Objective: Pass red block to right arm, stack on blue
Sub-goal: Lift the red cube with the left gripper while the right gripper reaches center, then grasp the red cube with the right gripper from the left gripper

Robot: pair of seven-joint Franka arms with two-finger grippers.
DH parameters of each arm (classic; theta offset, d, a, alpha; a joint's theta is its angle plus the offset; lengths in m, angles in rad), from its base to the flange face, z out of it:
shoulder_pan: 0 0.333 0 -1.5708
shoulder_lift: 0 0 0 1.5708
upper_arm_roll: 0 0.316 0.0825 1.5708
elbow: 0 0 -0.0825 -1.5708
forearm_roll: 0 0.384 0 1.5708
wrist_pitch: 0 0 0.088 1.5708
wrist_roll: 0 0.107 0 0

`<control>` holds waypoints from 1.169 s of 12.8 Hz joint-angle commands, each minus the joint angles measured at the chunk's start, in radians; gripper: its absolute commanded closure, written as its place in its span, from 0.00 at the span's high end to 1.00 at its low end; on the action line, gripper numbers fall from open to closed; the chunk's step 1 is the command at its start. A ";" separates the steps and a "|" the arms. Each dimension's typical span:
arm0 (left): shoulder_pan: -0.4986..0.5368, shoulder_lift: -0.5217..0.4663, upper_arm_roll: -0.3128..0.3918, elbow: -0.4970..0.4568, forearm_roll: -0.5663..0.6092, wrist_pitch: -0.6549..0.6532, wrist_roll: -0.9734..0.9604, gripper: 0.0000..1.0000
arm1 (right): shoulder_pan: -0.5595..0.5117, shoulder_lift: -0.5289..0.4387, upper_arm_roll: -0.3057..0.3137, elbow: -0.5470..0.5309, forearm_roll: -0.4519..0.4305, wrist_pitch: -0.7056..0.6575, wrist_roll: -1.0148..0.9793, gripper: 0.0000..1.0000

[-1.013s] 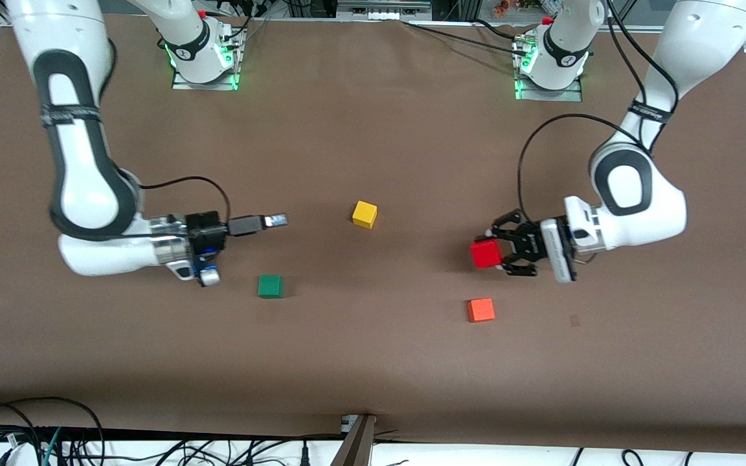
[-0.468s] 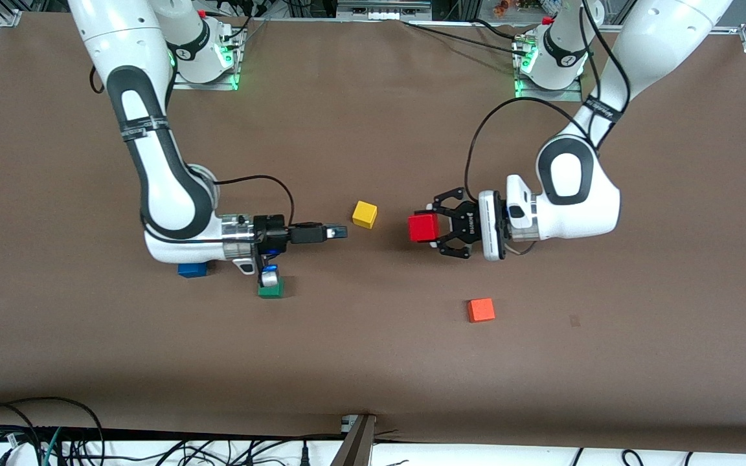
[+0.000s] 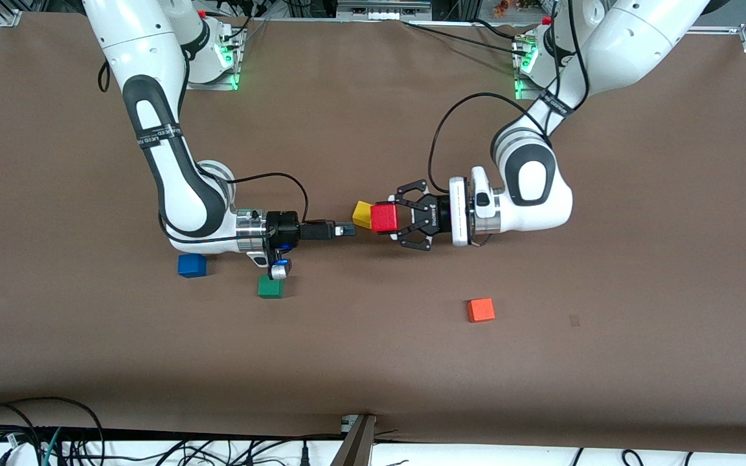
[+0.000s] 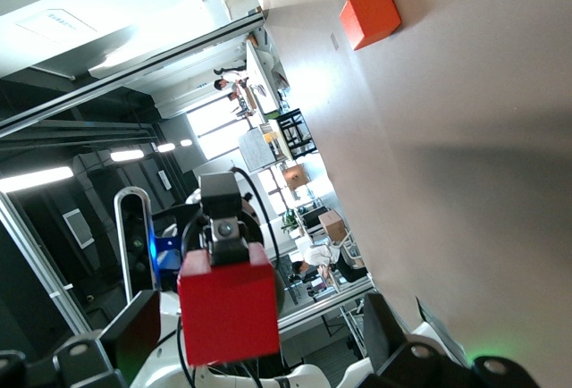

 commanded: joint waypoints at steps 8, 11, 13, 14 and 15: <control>-0.087 0.067 0.005 0.067 -0.181 0.023 0.115 0.00 | 0.016 -0.024 -0.004 -0.024 0.060 -0.004 -0.041 1.00; -0.116 0.067 0.004 0.067 -0.222 0.023 0.115 0.00 | 0.016 -0.034 0.011 -0.035 0.074 0.000 -0.041 1.00; -0.122 0.063 0.004 0.062 -0.256 0.037 0.115 0.00 | 0.016 -0.054 0.011 -0.056 0.074 -0.007 -0.036 1.00; -0.125 0.063 0.004 0.061 -0.256 0.037 0.115 0.00 | 0.016 -0.063 0.011 -0.070 0.072 -0.009 -0.035 1.00; -0.137 0.063 0.002 0.062 -0.261 0.038 0.115 0.00 | 0.016 -0.076 0.011 -0.082 0.072 -0.010 -0.033 1.00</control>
